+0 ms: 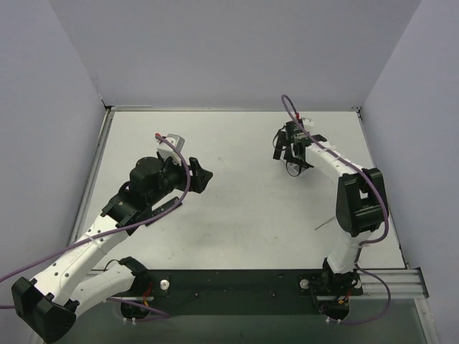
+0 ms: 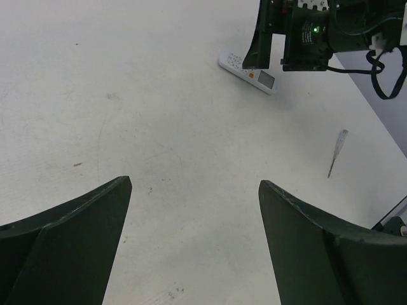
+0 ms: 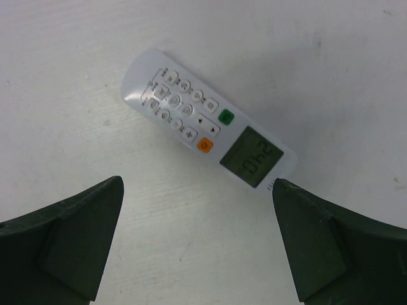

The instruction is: Unload the batteries from the remote control

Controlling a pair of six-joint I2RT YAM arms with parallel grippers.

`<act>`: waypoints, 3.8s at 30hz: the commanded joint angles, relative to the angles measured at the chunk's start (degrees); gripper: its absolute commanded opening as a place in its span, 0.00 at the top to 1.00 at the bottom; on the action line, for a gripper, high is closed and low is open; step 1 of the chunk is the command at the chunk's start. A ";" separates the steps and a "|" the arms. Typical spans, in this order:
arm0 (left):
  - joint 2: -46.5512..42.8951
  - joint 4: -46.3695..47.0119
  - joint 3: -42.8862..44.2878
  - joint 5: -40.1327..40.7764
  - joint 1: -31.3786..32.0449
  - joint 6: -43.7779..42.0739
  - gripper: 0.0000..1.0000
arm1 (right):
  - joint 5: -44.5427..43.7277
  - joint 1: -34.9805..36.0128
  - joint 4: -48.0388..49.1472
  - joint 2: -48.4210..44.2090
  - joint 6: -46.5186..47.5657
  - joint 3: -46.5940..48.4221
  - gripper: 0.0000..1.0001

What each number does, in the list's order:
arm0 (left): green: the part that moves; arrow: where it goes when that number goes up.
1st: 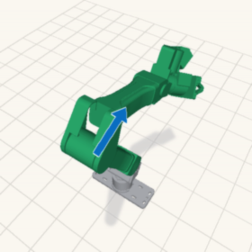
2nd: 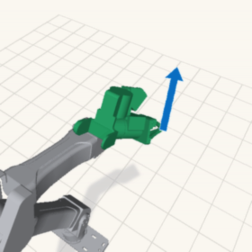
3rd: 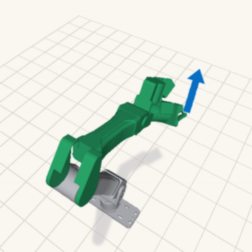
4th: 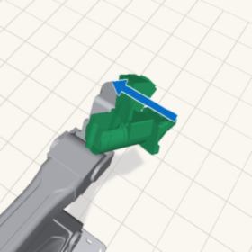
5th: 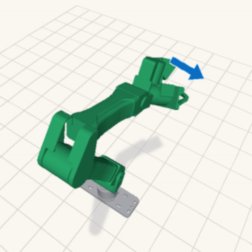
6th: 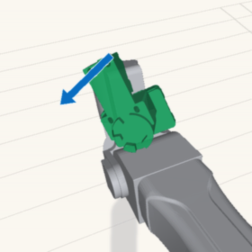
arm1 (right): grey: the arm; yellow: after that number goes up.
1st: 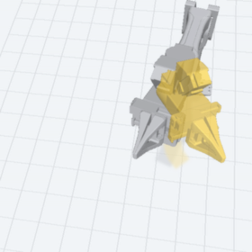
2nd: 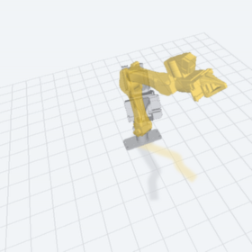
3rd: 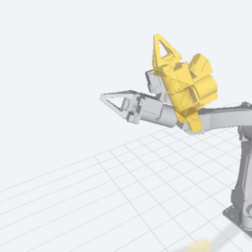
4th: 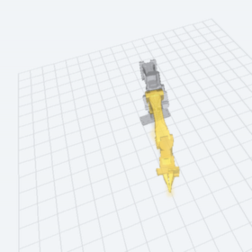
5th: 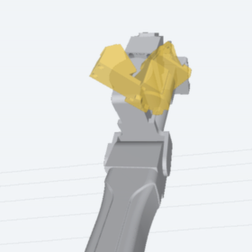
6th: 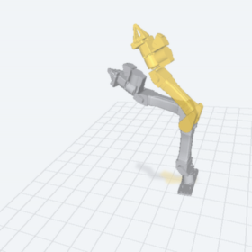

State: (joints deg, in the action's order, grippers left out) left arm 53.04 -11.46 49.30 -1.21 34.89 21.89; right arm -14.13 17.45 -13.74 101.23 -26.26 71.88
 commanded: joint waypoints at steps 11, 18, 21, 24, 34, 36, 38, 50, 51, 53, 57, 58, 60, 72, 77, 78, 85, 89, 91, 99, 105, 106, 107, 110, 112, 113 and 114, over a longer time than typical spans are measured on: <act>-1.09 2.24 -0.08 -0.19 0.00 0.79 0.08 | 17.38 -7.78 -1.64 17.05 9.47 20.48 0.03; -1.18 2.41 0.01 -0.54 0.00 0.87 0.08 | 23.52 -8.14 -2.17 19.27 9.91 22.43 0.03; -1.01 2.59 -0.08 -0.81 0.00 0.96 0.08 | 26.25 -8.14 -2.35 20.06 10.09 22.69 0.04; -1.00 2.67 -0.17 -0.98 0.00 0.96 0.08 | 26.61 -8.05 -1.48 19.53 9.57 20.94 0.05; -0.57 2.76 -0.17 -1.16 0.00 1.14 0.08 | 30.21 -7.61 0.82 17.08 11.49 15.58 0.05; -0.39 2.67 -0.17 -1.25 0.00 1.14 0.08 | 31.09 -7.35 0.99 16.55 11.85 14.96 0.05; -0.21 2.68 -0.08 -1.34 -0.09 1.14 0.08 | 32.14 -7.08 0.99 15.49 12.37 14.70 0.05; 0.22 2.94 -0.08 -2.21 -0.09 1.49 0.08 | 31.18 -2.87 -0.76 8.64 11.85 6.53 0.07; 0.31 2.94 0.01 -2.56 -0.09 1.49 0.08 | 31.36 -2.60 -1.11 8.20 12.11 5.91 0.07; 0.58 3.03 -0.08 -2.83 -0.09 1.66 0.08 | 31.44 -1.73 -1.64 6.62 12.29 4.07 0.07; 0.67 3.20 0.01 -3.27 -0.18 1.93 0.08 | 31.27 0.20 -2.43 2.67 11.76 0.11 0.07; 0.67 3.20 -0.08 -3.27 -0.26 1.93 0.08 | 31.27 0.74 -2.61 1.09 11.41 -0.59 0.08; 0.67 3.20 -0.17 -3.44 -0.27 2.02 0.08 | 29.96 1.70 -2.79 -0.94 10.53 -2.61 0.08; 1.37 3.55 -0.34 -3.97 -0.44 2.54 0.08 | -2.45 1.45 -12.44 -6.84 -14.50 -3.86 0.17; 1.89 3.47 -0.34 -3.80 -0.44 2.54 0.09 | -3.54 -2.24 -15.79 -1.31 -21.27 0.63 0.18; 1.90 3.38 -0.26 -3.71 -0.44 2.63 0.09 | -3.71 -2.51 -15.88 0.09 -22.24 1.24 0.18; 2.07 2.50 -0.26 -2.57 -0.18 2.54 0.11 | -4.32 -2.86 -17.63 6.78 -27.69 6.96 0.18; 2.07 1.80 0.18 -2.39 0.08 2.54 0.11 | -4.85 -2.95 -18.08 8.89 -28.58 8.10 0.18; 2.16 1.80 0.27 -2.48 0.17 2.63 0.11 | -4.85 -3.21 -18.34 10.04 -29.11 8.45 0.18; 2.86 1.18 0.71 -2.83 0.17 3.07 0.12 | -4.42 -3.74 -18.61 10.48 -29.73 7.40 0.29; 4.09 0.04 1.76 -3.44 0.17 3.86 0.13 | -4.68 -3.83 -18.61 9.87 -28.76 6.17 0.36; 4.27 -0.40 1.94 -3.36 0.17 3.86 0.14 | -4.85 -3.92 -18.61 9.69 -28.76 5.74 0.36; 4.44 -0.58 2.20 -3.53 0.17 3.86 0.14 | -4.85 -3.92 -18.61 9.77 -28.76 5.64 0.36; 4.45 -0.84 2.29 -3.36 0.17 3.86 0.16 | -4.77 -3.92 -18.69 10.30 -28.67 5.56 0.36; 4.36 -1.02 2.03 -2.75 0.17 3.86 0.16 | -4.50 -3.92 -18.52 10.30 -28.85 5.38 0.36; 4.36 -1.02 2.03 -2.74 0.26 3.95 0.16 | -4.50 -3.83 -18.61 10.39 -28.76 5.47 0.35; 4.27 -1.10 2.03 -2.66 0.35 4.04 0.16 | -4.59 -3.92 -18.52 10.65 -28.67 5.55 0.35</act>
State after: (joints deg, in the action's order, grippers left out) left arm 57.80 -12.84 48.97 -4.54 34.85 25.30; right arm -16.73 13.89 -29.50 111.48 -55.00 77.87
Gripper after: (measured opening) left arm 0.843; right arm 0.647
